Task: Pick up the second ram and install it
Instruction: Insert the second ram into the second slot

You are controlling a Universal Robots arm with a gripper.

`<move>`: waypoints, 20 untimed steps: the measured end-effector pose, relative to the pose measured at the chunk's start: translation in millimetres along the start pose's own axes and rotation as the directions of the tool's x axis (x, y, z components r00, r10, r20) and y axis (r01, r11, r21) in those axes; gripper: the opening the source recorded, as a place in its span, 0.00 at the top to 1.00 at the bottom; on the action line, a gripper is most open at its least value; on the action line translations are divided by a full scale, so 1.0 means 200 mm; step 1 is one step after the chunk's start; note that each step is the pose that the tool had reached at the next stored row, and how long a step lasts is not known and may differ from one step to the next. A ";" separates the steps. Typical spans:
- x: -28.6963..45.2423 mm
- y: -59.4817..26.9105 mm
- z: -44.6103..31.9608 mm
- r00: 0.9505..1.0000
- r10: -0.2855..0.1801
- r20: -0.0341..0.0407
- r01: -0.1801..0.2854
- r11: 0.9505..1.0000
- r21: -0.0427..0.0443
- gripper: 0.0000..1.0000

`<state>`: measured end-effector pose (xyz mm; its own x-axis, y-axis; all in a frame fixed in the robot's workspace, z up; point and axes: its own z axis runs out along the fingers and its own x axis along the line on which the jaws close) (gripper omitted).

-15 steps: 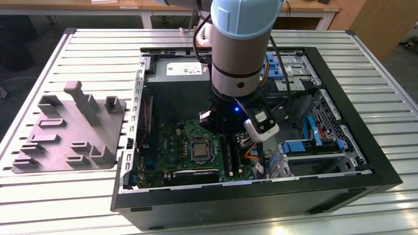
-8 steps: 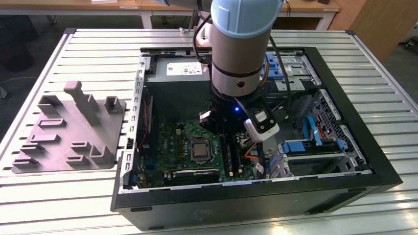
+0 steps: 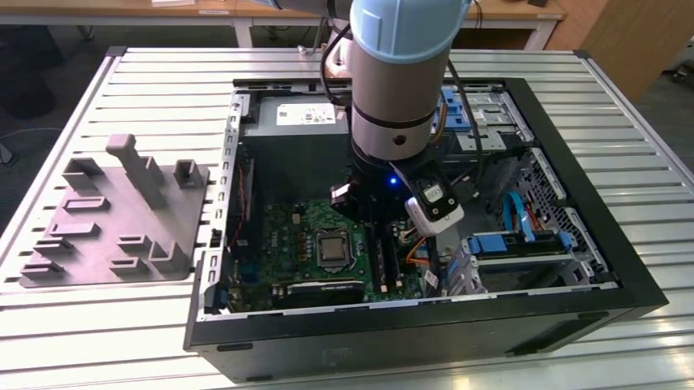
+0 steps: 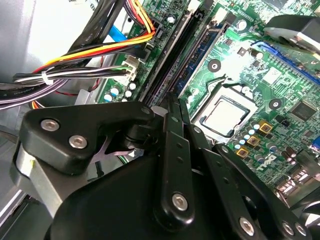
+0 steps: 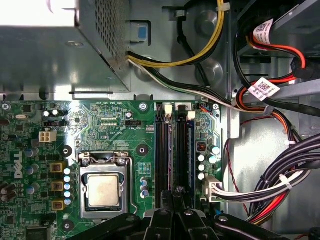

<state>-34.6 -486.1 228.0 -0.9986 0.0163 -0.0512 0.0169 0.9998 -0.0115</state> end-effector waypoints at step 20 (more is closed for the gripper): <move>0.001 0.004 0.013 1.000 0.000 0.001 0.000 1.000 0.003 0.89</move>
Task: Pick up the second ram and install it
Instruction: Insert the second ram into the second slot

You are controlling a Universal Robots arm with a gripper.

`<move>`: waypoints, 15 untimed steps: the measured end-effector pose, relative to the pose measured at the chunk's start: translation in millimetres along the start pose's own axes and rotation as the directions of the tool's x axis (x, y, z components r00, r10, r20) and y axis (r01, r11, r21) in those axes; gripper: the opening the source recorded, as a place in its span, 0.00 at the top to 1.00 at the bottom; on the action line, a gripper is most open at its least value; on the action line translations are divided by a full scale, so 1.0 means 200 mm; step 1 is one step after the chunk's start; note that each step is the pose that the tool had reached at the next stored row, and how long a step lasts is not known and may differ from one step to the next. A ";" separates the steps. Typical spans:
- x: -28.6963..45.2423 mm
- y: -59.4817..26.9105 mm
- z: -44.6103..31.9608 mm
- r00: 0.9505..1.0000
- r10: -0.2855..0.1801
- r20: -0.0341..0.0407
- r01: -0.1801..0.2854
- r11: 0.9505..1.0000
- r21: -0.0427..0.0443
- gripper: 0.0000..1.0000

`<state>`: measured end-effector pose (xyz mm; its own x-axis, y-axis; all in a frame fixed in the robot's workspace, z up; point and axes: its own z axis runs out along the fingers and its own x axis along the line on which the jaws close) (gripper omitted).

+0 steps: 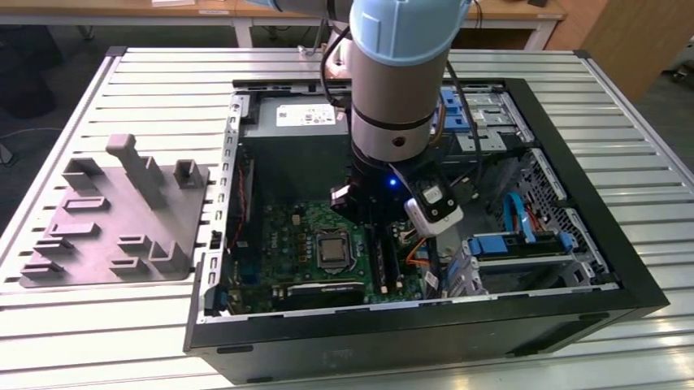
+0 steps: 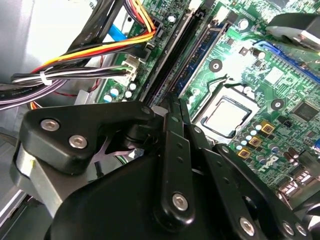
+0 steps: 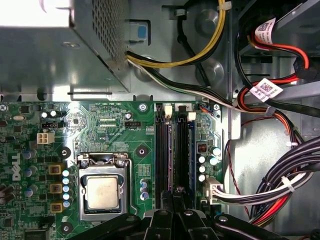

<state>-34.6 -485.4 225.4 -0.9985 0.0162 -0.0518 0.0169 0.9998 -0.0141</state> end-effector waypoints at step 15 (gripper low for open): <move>0.000 0.026 -0.003 1.000 -0.001 0.000 0.001 1.000 0.017 0.89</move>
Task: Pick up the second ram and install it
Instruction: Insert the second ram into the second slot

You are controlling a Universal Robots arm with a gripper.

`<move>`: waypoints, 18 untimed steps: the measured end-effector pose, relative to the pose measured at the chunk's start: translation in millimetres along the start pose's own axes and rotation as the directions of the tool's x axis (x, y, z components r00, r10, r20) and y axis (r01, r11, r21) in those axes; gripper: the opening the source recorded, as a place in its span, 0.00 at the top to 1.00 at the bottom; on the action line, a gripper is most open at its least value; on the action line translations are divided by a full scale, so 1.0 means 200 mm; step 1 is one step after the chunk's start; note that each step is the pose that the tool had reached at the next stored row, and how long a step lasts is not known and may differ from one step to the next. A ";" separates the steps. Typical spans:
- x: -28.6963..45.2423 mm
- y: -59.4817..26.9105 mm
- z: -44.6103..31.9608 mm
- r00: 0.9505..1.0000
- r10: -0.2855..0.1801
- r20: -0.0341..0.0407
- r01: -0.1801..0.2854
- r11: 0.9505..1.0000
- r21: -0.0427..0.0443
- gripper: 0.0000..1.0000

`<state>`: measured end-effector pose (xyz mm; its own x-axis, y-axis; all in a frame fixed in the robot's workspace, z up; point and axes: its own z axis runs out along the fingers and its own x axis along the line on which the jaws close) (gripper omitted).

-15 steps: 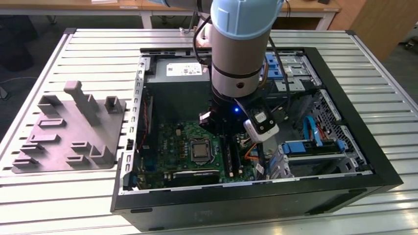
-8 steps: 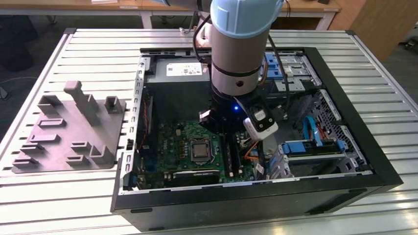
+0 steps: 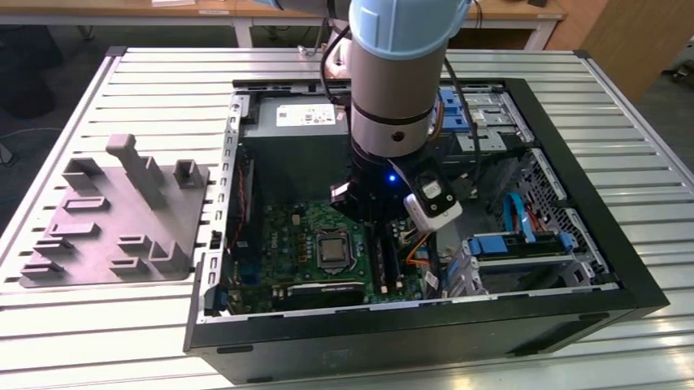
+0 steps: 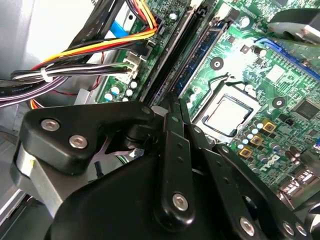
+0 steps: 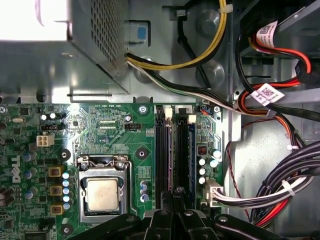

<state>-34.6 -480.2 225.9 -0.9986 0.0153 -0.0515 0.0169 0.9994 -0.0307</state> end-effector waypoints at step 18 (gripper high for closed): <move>-0.001 0.006 -0.020 1.000 -0.001 0.000 0.001 1.000 0.020 0.89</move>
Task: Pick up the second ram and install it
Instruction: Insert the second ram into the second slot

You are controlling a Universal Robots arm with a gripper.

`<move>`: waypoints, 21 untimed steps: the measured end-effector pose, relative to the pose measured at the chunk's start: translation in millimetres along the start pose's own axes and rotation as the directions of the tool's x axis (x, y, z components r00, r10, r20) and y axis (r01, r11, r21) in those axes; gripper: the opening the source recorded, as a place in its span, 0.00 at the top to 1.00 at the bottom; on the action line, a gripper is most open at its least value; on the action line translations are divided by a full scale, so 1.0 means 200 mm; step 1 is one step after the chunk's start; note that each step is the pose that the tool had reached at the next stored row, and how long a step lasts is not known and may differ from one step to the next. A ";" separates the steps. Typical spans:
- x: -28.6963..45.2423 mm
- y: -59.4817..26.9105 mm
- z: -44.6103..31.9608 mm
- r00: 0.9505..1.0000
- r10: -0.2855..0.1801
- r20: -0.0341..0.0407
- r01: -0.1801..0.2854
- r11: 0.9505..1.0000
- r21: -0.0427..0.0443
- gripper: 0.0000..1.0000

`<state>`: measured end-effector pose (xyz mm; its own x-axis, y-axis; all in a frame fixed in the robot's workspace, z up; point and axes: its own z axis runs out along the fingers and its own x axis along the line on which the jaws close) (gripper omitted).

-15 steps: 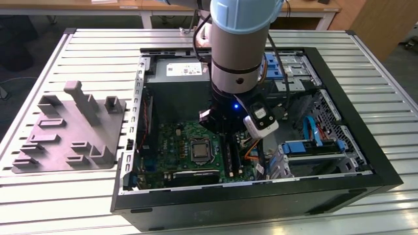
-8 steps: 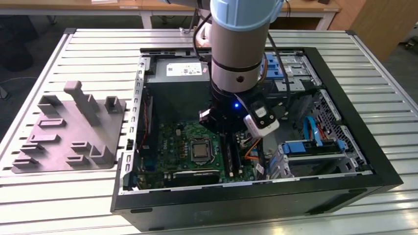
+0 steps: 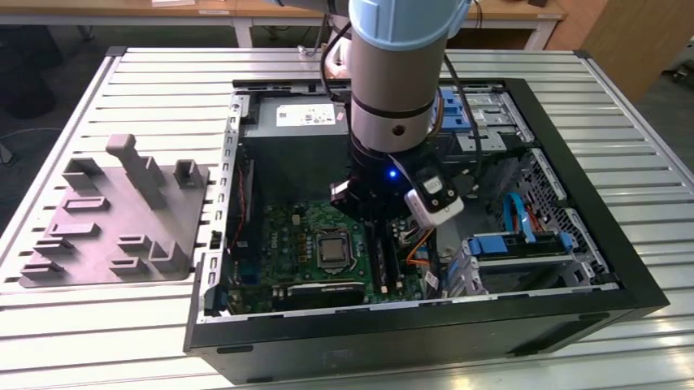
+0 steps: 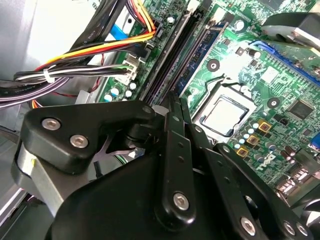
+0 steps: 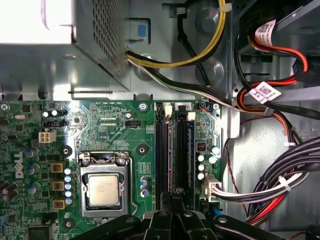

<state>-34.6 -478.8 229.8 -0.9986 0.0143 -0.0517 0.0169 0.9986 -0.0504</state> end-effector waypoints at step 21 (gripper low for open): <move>-0.003 0.009 0.000 1.000 0.000 0.000 0.000 1.000 0.000 0.89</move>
<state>-33.9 -477.1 229.7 -0.9986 0.0143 -0.0516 0.0169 0.9986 -0.0504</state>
